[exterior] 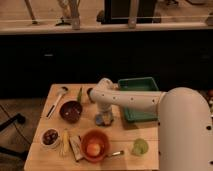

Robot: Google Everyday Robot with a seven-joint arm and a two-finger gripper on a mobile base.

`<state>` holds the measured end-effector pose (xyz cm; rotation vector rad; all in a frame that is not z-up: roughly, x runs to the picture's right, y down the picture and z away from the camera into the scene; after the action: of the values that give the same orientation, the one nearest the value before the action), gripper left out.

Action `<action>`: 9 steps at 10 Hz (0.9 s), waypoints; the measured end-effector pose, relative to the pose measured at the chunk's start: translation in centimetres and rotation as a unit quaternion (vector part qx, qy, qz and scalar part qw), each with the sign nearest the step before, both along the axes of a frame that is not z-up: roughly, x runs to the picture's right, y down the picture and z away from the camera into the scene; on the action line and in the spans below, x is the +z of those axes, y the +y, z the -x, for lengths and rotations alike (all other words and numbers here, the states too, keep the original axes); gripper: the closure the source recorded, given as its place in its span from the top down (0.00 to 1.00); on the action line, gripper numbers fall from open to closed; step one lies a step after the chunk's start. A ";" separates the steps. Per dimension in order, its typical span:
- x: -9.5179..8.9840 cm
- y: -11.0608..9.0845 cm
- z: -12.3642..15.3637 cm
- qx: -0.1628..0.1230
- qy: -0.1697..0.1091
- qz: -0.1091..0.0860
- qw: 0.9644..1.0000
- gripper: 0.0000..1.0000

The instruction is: Wipe table surface with sponge

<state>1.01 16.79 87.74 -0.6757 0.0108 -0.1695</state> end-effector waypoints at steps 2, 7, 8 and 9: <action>0.3 -1.2 -0.2 -0.007 0.020 -0.017 1.000 0.00; 1.4 -1.7 2.2 -0.011 -0.003 -0.017 1.000 0.00; 1.0 -1.2 2.6 -0.012 -0.015 -0.011 1.000 0.00; 0.2 -0.5 2.8 -0.015 -0.031 -0.001 0.999 0.00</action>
<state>-1.80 16.28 87.98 -0.6682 -0.0379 -0.2188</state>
